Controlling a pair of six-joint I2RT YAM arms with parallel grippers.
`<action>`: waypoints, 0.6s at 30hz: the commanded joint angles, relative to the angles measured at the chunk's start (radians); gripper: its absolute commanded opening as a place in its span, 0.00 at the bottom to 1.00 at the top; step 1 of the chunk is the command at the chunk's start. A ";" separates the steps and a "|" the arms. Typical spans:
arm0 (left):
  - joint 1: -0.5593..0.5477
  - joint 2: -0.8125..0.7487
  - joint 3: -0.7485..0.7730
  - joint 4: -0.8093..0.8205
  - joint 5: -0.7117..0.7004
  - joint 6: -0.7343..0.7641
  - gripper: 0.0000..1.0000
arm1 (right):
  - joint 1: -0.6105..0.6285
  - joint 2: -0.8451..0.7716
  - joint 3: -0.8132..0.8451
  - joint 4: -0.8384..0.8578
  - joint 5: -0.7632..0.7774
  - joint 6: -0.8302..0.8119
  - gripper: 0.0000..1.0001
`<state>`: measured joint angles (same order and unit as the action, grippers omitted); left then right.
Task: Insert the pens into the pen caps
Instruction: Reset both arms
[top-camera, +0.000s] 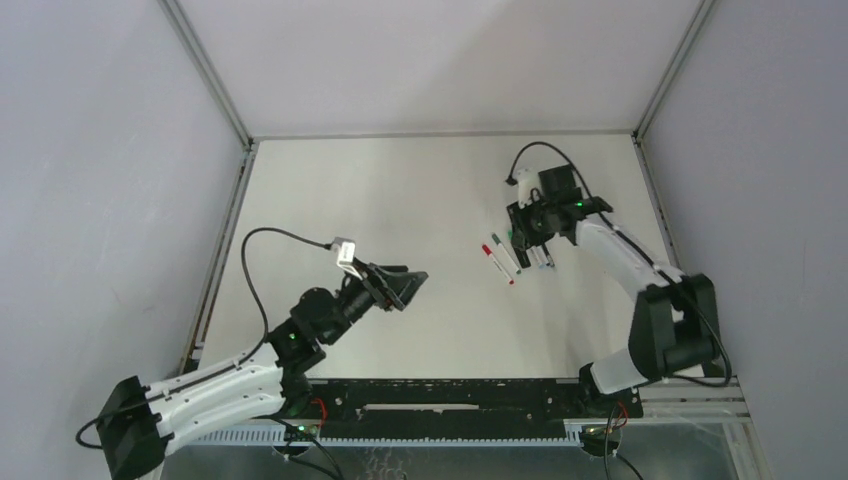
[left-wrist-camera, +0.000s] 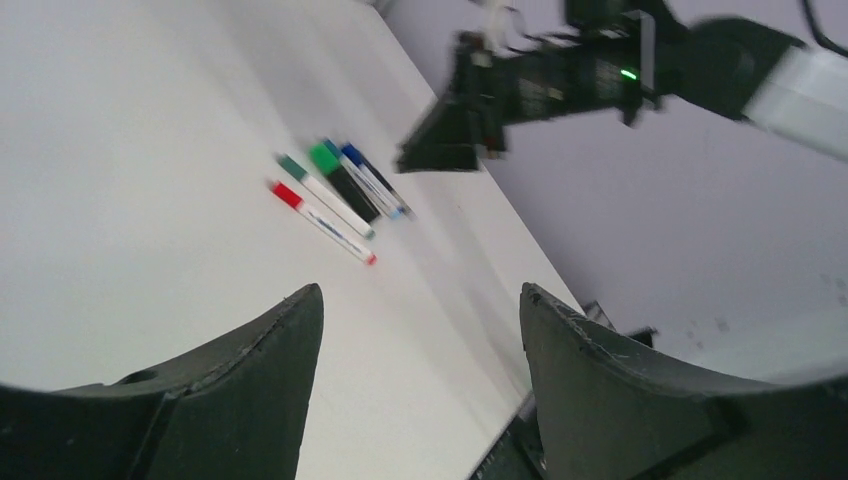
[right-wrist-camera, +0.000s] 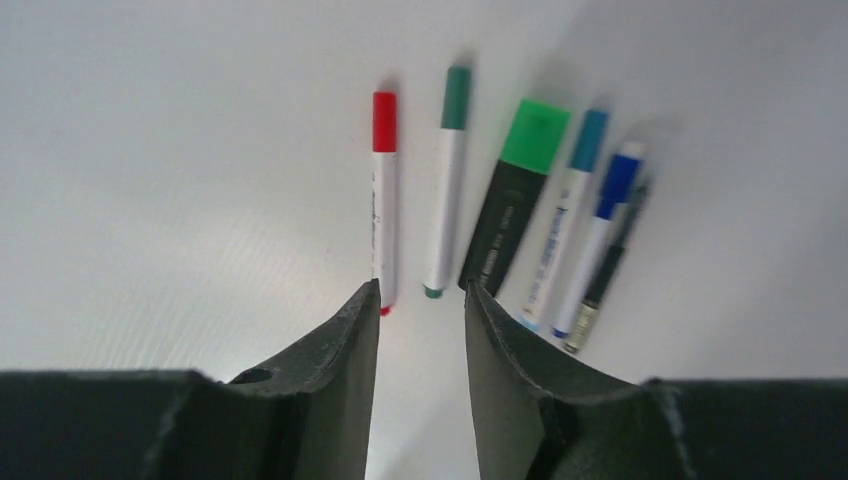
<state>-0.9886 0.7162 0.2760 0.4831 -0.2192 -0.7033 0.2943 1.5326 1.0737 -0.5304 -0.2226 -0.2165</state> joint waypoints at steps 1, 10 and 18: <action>0.168 -0.002 0.107 -0.057 0.149 -0.003 0.75 | -0.097 -0.172 0.056 -0.063 -0.153 -0.152 0.47; 0.613 -0.138 0.239 -0.341 0.387 -0.103 0.89 | -0.252 -0.448 0.063 0.048 -0.081 -0.178 0.99; 0.854 -0.130 0.610 -0.814 0.478 0.033 1.00 | -0.337 -0.621 0.251 0.053 -0.032 -0.043 1.00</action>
<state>-0.1814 0.5663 0.6827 -0.0738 0.1726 -0.7609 -0.0410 0.9817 1.1873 -0.4976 -0.2893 -0.3286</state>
